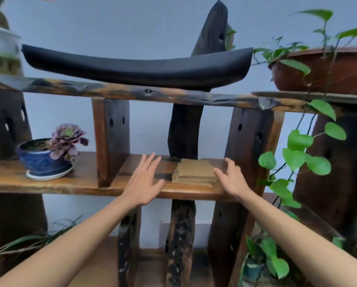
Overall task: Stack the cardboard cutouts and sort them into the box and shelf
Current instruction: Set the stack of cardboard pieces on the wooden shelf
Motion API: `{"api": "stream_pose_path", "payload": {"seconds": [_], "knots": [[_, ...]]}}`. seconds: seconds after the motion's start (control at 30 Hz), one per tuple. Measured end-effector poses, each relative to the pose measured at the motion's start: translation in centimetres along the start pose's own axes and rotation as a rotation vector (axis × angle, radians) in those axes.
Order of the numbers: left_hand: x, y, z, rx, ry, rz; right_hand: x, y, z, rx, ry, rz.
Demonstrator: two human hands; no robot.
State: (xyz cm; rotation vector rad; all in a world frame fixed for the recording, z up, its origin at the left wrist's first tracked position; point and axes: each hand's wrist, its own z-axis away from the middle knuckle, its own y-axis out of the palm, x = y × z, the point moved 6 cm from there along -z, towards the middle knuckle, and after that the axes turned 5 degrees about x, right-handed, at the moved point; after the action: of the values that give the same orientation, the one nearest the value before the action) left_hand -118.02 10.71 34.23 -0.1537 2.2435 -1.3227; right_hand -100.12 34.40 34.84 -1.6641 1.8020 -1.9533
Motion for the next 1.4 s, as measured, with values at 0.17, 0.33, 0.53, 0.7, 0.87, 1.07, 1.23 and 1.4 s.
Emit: {"api": "stream_pose_path", "payload": {"seconds": [0.17,0.33,0.53,0.7,0.87,1.07,1.23,1.4], "knots": [[-0.3,2.1,-5.5,0.12,-0.262,0.14,-3.3,1.2,-4.3,0.262,0.276,-0.3],[-0.2,4.4,-8.1,0.259,-0.48,0.397,-3.3,3.4,-7.1,0.309,0.329,-0.321],[-0.3,6.7,-10.3,0.274,-0.632,0.7,-3.8,5.8,-8.1,0.274,0.375,-0.36],[0.3,6.8,-11.1,0.296,-0.72,0.727,-4.6,5.7,-8.5,0.298,0.404,-0.381],[1.1,7.0,-11.1,0.294,-0.792,0.759,-4.9,6.2,-8.8,0.31,0.385,-0.422],[1.6,7.0,-11.0,0.323,-0.874,0.858,-4.7,6.2,-8.9,0.342,0.395,-0.39],[1.2,7.1,-10.4,0.4,-0.883,1.029,-4.7,6.1,-8.6,0.373,0.367,-0.434],[0.8,6.7,-9.9,0.425,-0.782,1.072,-4.1,5.7,-7.2,0.443,0.26,-0.631]]}}
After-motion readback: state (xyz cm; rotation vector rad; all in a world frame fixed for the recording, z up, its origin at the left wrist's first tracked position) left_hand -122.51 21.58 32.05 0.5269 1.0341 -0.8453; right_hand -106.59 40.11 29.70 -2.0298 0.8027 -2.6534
